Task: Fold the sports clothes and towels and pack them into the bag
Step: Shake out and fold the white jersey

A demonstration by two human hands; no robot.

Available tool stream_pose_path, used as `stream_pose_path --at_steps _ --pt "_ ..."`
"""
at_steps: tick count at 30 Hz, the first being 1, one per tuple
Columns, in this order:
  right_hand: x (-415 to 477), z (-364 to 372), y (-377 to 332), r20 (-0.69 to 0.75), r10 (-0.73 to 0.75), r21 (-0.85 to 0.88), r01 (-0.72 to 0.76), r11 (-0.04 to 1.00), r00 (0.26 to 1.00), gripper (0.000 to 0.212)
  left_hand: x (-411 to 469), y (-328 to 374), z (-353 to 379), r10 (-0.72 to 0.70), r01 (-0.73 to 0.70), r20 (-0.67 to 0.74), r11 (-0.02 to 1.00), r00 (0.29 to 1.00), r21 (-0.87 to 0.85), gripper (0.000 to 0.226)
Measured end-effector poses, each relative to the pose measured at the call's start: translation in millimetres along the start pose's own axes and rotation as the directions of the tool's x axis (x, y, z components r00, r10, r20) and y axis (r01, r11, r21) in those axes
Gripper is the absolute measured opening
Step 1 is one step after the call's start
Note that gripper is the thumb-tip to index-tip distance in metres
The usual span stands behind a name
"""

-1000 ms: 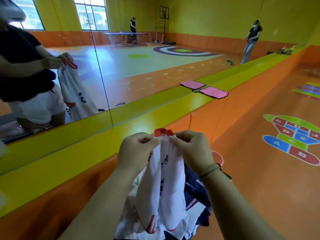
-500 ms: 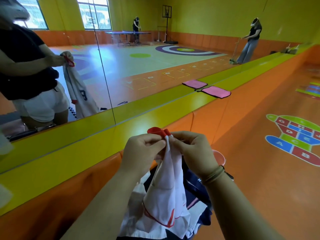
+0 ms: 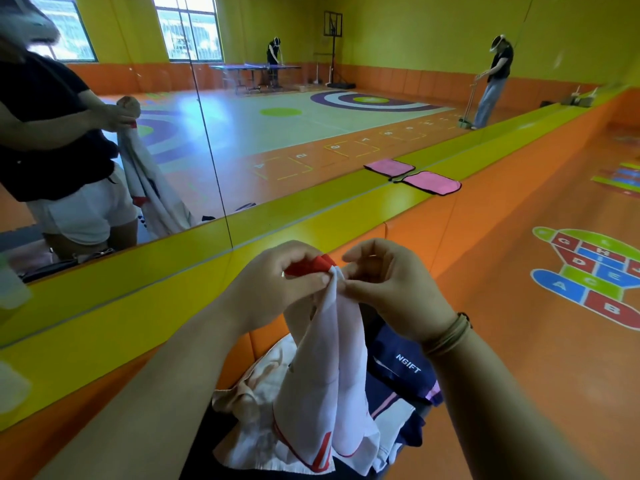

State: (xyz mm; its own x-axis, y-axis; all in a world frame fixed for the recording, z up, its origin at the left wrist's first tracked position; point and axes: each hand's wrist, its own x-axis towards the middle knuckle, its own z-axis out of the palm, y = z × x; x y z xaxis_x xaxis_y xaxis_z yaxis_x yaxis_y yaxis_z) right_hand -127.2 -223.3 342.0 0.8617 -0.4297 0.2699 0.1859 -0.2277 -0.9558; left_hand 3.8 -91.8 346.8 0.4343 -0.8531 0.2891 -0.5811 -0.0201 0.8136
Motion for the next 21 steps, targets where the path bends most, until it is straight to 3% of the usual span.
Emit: stream_pose_path --at_steps 3,6,9,13,17,21 --pt "-2.6 0.9 0.8 -0.07 0.001 0.049 0.002 0.999 0.998 0.029 0.7 0.1 -0.5 -0.022 0.023 0.011 0.999 1.0 -0.047 0.019" --pt "-5.4 0.3 7.8 -0.084 -0.031 0.017 0.032 0.999 0.996 0.028 1.1 -1.6 1.5 -0.012 0.013 -0.034 0.999 0.999 0.053 0.006" --pt "-8.0 -1.4 22.7 -0.033 -0.027 -0.127 0.022 0.992 0.999 0.025 3.5 -3.9 3.0 0.015 0.002 -0.096 0.985 0.995 0.172 0.011" --pt "-10.9 -4.2 36.8 0.023 0.062 -0.427 -0.046 0.903 0.998 0.03 10.2 -1.0 0.6 0.052 -0.019 -0.168 0.98 0.984 0.196 0.014" --pt "-10.0 -12.0 43.6 -0.01 0.095 -0.538 -0.086 0.839 0.995 0.017 14.4 13.2 -7.4 0.15 -0.104 -0.129 0.945 0.98 0.309 0.012" --pt "-9.6 -19.4 38.1 -0.118 -0.036 -0.563 -0.037 0.826 0.992 0.018 21.4 29.5 -20.4 0.228 -0.169 -0.081 0.877 0.97 0.45 0.016"
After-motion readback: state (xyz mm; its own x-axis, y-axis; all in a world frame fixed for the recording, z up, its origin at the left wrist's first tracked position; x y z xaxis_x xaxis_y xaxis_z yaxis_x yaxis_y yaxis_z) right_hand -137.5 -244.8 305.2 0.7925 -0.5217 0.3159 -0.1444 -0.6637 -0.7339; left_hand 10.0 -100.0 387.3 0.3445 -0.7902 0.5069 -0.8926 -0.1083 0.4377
